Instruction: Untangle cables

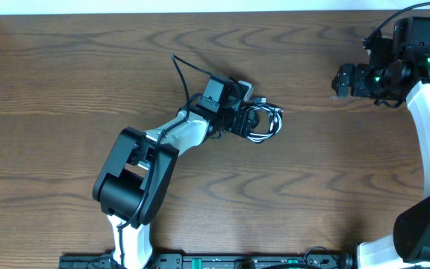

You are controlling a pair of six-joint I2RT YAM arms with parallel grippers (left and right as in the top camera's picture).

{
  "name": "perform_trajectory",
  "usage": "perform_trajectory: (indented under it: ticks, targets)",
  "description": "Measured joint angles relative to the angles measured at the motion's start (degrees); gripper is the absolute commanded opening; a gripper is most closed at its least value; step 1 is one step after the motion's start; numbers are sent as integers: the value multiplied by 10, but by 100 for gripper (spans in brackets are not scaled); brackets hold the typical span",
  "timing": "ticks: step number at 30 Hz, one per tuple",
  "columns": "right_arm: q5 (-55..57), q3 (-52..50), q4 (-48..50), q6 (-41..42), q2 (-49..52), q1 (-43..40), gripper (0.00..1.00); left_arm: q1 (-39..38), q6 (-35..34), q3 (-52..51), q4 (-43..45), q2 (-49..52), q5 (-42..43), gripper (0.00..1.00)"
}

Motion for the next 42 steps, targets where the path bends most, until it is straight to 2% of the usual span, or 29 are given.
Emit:
perform_trajectory:
  ticks: [2, 7, 11, 14, 21, 24, 25, 37, 42]
  targets:
    - [0, 0, 0, 0, 0, 0, 97, 0, -1, 0, 0, 1, 0, 58]
    - [0, 0, 1, -2, 0, 0, 98, 0, 0, 0, 0, 2, 0, 58]
    - [0, 0, 0, -2, 0, 0, 99, 0, -4, 0, 0, 2, 0, 43]
    - [0, 0, 0, -5, 0, 0, 99, 0, -6, 0, 2, 2, 0, 27]
    - [0, 0, 0, -9, 0, 0, 99, 0, -8, 0, 4, 2, 0, 15]
    - [1, 0, 0, -11, 0, 0, 99, 0, -8, 0, 6, 2, 0, 14]
    - [1, 0, 0, -11, 0, 0, 99, 0, -9, 0, 6, 2, 0, 8]
    - [1, 0, 0, -11, 0, 0, 99, 1, -9, 0, 2, -1, 0, 7]
    - [2, 0, 0, -11, 0, 0, 99, 0, -9, 0, -5, -40, 0, 7]
